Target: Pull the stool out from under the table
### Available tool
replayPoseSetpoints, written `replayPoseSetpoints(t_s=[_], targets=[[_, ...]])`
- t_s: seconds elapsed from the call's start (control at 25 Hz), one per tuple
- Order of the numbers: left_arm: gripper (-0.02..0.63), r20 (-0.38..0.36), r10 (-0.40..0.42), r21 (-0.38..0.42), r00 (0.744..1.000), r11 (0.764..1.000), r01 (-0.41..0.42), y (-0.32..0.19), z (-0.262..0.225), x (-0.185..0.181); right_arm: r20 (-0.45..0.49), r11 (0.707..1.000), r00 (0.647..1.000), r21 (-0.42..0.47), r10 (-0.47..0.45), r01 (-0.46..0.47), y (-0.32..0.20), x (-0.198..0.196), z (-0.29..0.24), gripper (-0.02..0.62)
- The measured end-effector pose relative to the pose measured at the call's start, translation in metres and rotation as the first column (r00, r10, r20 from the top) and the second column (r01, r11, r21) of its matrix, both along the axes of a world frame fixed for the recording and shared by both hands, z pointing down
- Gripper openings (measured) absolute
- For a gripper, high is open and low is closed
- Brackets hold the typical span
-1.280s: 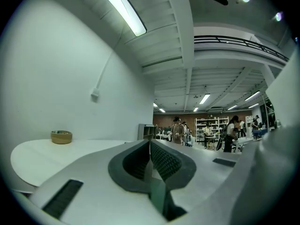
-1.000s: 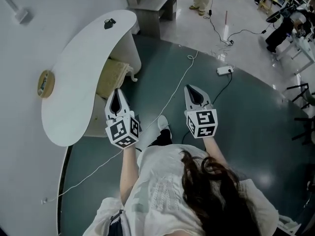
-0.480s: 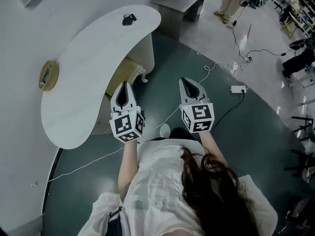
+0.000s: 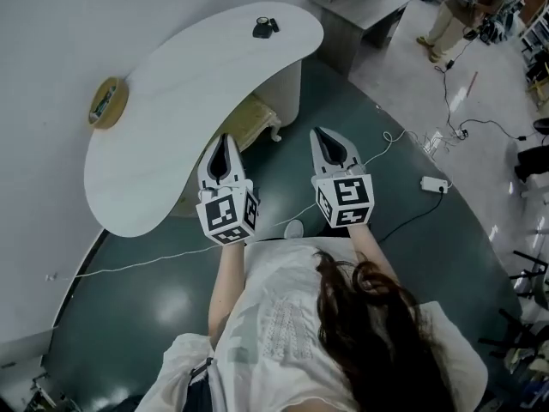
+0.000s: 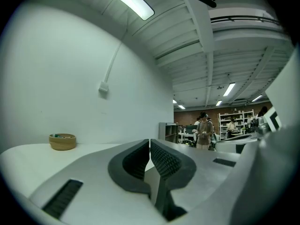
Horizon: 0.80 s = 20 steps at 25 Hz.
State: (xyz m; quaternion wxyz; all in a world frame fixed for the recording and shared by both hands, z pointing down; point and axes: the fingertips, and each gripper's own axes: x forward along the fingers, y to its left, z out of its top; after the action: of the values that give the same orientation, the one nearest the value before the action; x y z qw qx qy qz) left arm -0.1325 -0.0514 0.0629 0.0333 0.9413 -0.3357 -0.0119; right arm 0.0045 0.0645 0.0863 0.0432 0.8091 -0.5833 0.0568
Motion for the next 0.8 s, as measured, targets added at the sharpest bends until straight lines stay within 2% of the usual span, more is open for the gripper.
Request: replayPoseSetpoints(t_s=[0.12, 0.2, 0.44, 0.8], targets=[[0.034, -0.004, -0.108, -0.022, 0.994, 0.994, 0.108, -0.005, 0.005, -0.008, 0.002, 0.997, 0.997, -0.004, -0.079, 0.079, -0.013, 0.009, 0.0, 0.031], [0.034, 0.003, -0.187, -0.038, 0.982, 0.982, 0.187, -0.004, 0.009, -0.011, -0.003, 0.989, 0.989, -0.009, -0.149, 0.149, -0.019, 0.018, -0.004, 0.031], [0.034, 0.013, -0.387, -0.044, 0.922, 0.921, 0.388, 0.011, 0.007, -0.003, -0.015, 0.948, 0.948, -0.005, -0.317, 0.317, -0.037, 0.054, -0.012, 0.031], [0.034, 0.046, -0.559, -0.046, 0.828, 0.827, 0.56, 0.021, 0.016, 0.01, -0.018, 0.869, 0.869, -0.036, -0.495, 0.494, -0.067, 0.073, -0.004, 0.031]])
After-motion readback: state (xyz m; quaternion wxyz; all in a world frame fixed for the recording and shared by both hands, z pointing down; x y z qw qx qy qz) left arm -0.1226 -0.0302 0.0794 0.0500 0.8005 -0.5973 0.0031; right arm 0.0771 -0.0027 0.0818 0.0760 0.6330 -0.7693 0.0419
